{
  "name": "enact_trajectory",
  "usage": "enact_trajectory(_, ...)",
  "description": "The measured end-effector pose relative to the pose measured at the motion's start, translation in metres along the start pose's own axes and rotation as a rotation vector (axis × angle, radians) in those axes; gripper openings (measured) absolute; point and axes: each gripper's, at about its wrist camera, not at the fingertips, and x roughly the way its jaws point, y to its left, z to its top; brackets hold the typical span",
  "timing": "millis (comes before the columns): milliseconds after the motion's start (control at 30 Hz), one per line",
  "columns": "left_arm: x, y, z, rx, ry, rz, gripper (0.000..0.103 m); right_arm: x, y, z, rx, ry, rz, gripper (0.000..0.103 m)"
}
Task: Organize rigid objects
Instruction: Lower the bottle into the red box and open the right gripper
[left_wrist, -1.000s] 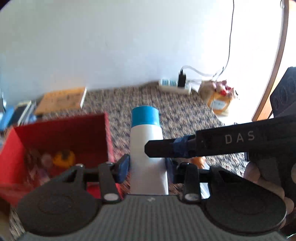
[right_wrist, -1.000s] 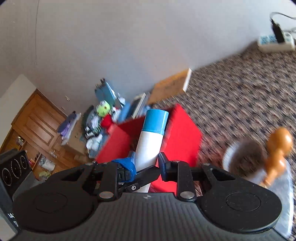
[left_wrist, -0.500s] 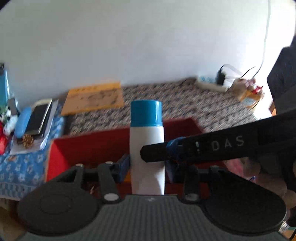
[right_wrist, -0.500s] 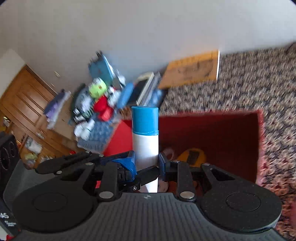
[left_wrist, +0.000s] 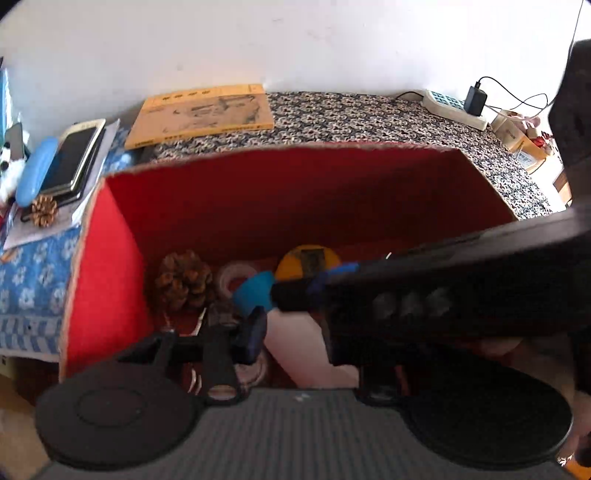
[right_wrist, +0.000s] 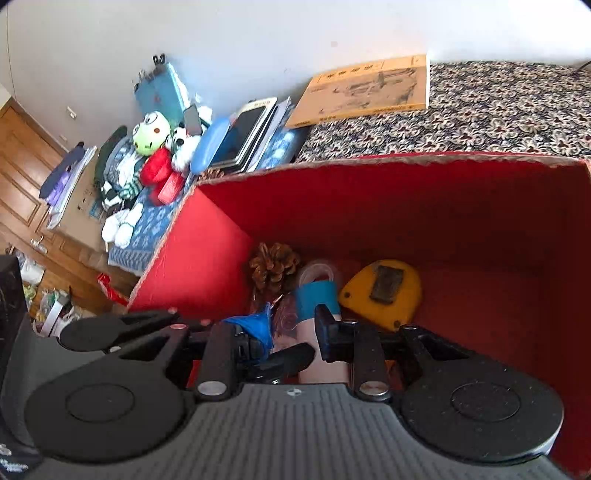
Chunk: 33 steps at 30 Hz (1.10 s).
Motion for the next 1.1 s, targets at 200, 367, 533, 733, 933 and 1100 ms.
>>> enact_trajectory(200,-0.011,0.001,-0.005,-0.023,-0.004,0.039,0.036,-0.013,-0.014,-0.004,0.112,-0.06,-0.015,0.008)
enact_trajectory(367,-0.023,-0.008,-0.003,-0.009,-0.014,0.104,0.056,-0.029,-0.013,-0.011,0.124,-0.107,-0.048,0.01)
enact_trajectory(533,-0.037,-0.024,0.0,0.02,-0.045,0.168,0.06,-0.046,-0.009,-0.016,0.132,-0.152,-0.069,0.013)
enact_trajectory(733,-0.047,-0.04,0.002,0.038,-0.054,0.217,0.063,-0.067,-0.008,-0.025,0.138,-0.181,-0.074,0.013)
enact_trajectory(933,-0.058,-0.058,-0.002,0.032,-0.065,0.259,0.064,-0.088,-0.008,-0.035,0.122,-0.199,-0.046,0.013)
enact_trajectory(1100,-0.073,-0.078,-0.004,0.012,-0.086,0.306,0.065,-0.109,-0.011,-0.041,0.092,-0.202,-0.013,0.013)
